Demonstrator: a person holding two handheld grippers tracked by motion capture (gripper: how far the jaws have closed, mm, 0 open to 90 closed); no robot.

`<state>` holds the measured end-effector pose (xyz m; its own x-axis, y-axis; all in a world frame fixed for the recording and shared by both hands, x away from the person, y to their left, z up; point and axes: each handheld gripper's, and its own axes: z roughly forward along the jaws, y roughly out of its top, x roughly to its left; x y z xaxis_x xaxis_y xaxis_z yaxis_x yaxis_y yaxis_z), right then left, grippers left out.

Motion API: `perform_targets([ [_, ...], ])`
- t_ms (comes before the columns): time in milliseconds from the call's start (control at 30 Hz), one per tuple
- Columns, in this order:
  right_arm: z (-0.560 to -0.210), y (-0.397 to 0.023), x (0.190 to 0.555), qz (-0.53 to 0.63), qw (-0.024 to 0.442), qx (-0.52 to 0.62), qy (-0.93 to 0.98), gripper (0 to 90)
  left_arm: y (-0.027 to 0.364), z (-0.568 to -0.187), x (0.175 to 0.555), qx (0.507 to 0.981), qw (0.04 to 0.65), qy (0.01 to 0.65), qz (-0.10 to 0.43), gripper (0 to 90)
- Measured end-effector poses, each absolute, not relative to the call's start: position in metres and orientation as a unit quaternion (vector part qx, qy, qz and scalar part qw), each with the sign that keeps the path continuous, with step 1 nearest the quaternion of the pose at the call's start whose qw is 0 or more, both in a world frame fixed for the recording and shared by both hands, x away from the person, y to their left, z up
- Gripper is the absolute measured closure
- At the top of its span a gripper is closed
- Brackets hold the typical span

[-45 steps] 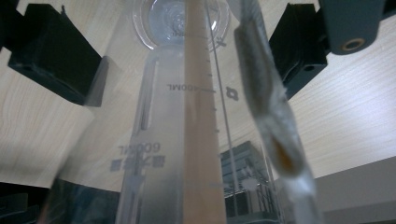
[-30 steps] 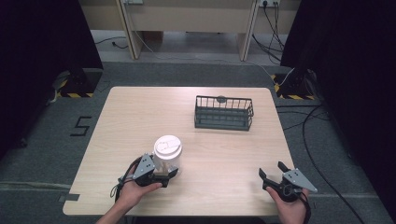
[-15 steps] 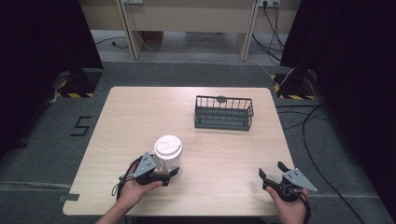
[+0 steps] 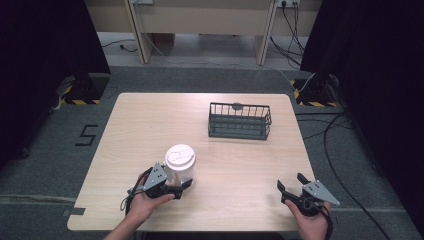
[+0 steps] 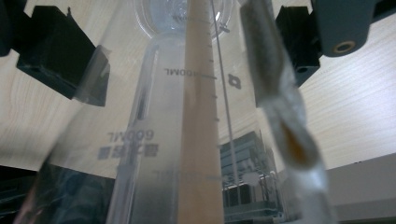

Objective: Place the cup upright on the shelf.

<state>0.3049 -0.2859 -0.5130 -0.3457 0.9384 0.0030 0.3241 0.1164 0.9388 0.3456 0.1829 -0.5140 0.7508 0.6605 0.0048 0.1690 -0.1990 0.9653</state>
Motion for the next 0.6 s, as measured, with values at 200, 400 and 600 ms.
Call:
perform_targets([
  [200,-0.513,-0.286,0.305,0.471,0.326,0.470,0.672,19.7,0.184,-0.508,0.346,0.741,0.568,0.280,0.222,17.4],
  [400,-0.513,-0.286,0.305,0.471,0.326,0.470,0.672,19.7,0.183,-0.501,0.349,0.742,0.566,0.276,0.229,17.4],
  [600,-0.513,-0.286,0.304,0.471,0.325,0.471,0.671,19.7,0.178,-0.495,0.353,0.739,0.570,0.274,0.233,17.4],
])
